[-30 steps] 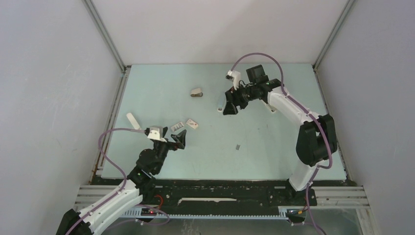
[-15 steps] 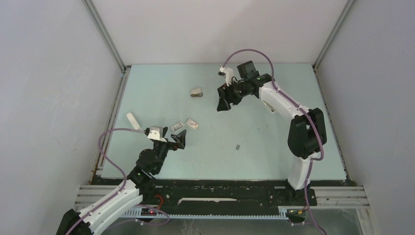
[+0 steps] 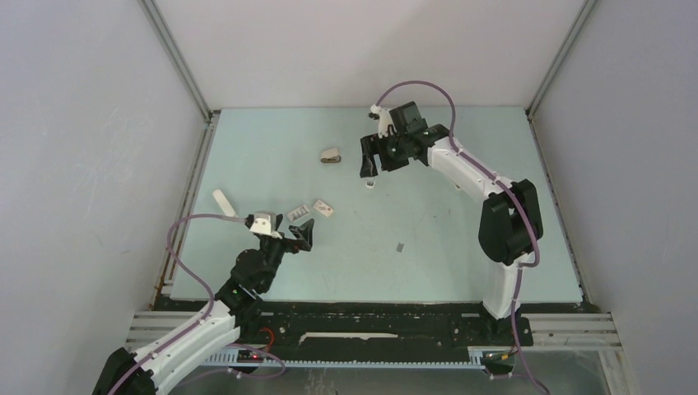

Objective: Unload the staples from the stapler
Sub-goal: Pick up the stapler from the center of the board.

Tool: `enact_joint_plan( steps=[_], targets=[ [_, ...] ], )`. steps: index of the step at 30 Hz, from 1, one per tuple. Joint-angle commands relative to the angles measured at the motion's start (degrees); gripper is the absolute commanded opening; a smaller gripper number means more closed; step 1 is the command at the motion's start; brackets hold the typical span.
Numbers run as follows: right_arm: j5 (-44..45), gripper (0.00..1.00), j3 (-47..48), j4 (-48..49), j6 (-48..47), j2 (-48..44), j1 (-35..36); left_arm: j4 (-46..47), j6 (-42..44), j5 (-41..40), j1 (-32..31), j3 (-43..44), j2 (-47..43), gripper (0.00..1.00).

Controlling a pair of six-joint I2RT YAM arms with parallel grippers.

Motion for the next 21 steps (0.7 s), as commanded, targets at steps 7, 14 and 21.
enact_joint_plan(
  steps=[7, 14, 21],
  targets=[
    [14.9, 0.89, 6.2, 2.3, 21.3, 5.7, 1.5, 2.3, -0.6, -1.2, 0.3, -1.3, 1.1, 1.00],
    [22.7, 0.87, 14.5, -1.4, 23.7, 14.5, 2.3, 2.3, -0.6, -1.2, 0.3, -1.2, 1.3, 1.00],
    [28.5, 0.81, 19.6, -4.0, 23.8, 19.8, 2.6, 2.2, -0.7, -1.2, 0.3, -1.3, 1.3, 1.00]
  ],
)
